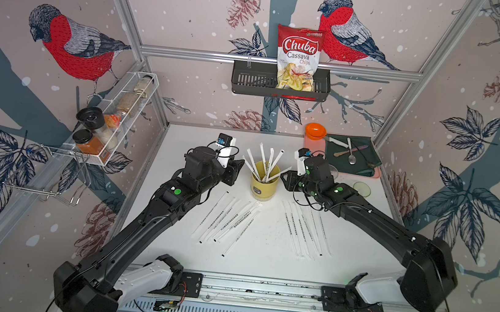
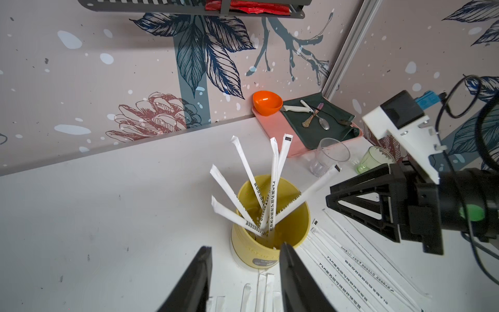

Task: Take the straws out of the storage container
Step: Pick up the straw from the container.

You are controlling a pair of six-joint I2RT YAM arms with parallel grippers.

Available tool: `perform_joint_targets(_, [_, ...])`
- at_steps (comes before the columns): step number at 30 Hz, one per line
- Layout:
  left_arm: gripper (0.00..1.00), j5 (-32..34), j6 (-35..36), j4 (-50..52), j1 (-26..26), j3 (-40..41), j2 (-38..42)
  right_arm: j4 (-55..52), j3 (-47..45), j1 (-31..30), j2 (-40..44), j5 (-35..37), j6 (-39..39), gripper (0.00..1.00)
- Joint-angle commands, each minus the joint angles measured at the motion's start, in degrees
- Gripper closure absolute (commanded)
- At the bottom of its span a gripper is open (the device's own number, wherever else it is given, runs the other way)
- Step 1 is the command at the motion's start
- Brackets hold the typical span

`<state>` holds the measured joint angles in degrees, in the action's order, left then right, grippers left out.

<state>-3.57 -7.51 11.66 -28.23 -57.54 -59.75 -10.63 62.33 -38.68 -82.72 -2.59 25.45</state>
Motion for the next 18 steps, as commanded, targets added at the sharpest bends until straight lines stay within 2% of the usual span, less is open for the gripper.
perform_joint_targets(1, [0.55,0.67,-0.84,-4.17,0.54,1.25,0.74,3.06,1.47,0.57,-2.04,-1.83,0.83,0.63])
perform_joint_targets(8, [0.55,0.25,-1.23,-4.72,1.76,1.74,1.83,2.98,4.31,1.72,-5.59,-3.50,0.62,0.72])
perform_joint_targets(18, [0.55,-0.38,-1.46,-4.67,2.35,1.86,1.91,0.76,8.23,3.17,-6.06,-2.34,-1.59,0.94])
